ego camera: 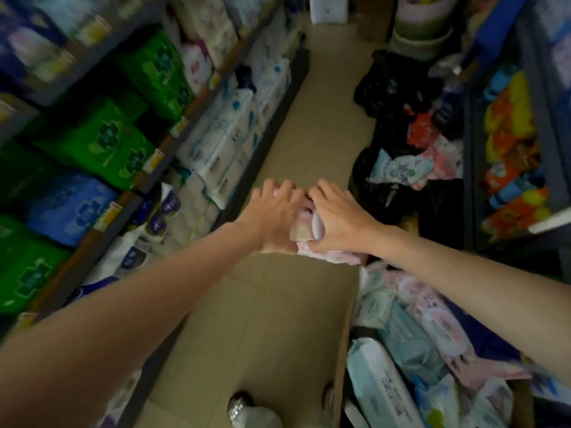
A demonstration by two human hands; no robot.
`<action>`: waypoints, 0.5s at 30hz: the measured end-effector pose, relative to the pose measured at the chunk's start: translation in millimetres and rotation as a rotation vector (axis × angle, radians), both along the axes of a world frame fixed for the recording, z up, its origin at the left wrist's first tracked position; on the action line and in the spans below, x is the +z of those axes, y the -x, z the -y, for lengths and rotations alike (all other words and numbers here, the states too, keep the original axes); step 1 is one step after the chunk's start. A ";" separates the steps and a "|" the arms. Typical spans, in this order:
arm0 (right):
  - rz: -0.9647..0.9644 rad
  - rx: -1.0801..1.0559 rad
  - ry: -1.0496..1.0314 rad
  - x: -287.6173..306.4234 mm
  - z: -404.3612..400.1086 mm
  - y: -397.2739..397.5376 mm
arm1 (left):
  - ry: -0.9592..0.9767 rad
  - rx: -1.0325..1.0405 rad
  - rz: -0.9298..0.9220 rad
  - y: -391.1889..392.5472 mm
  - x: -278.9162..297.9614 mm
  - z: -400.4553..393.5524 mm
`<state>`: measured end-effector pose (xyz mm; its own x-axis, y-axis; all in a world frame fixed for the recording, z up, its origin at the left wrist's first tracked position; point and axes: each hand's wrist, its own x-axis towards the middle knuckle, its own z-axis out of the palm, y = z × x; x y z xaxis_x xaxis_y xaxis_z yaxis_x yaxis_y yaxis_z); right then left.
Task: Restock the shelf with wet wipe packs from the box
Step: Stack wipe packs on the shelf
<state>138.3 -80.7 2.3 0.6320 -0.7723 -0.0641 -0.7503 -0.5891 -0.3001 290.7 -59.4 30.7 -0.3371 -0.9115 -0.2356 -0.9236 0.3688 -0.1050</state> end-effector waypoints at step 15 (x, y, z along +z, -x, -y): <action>0.696 -0.141 0.309 174.0 -0.6 -312.5 | 0.668 -0.155 0.508 -292.1 278.4 -40.9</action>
<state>450.7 -80.1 176.4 0.3425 -0.7666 0.5431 -0.5232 -0.6358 -0.5675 582.8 -18.5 309.1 -0.4686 -0.8653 0.1782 -0.6494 0.2006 -0.7336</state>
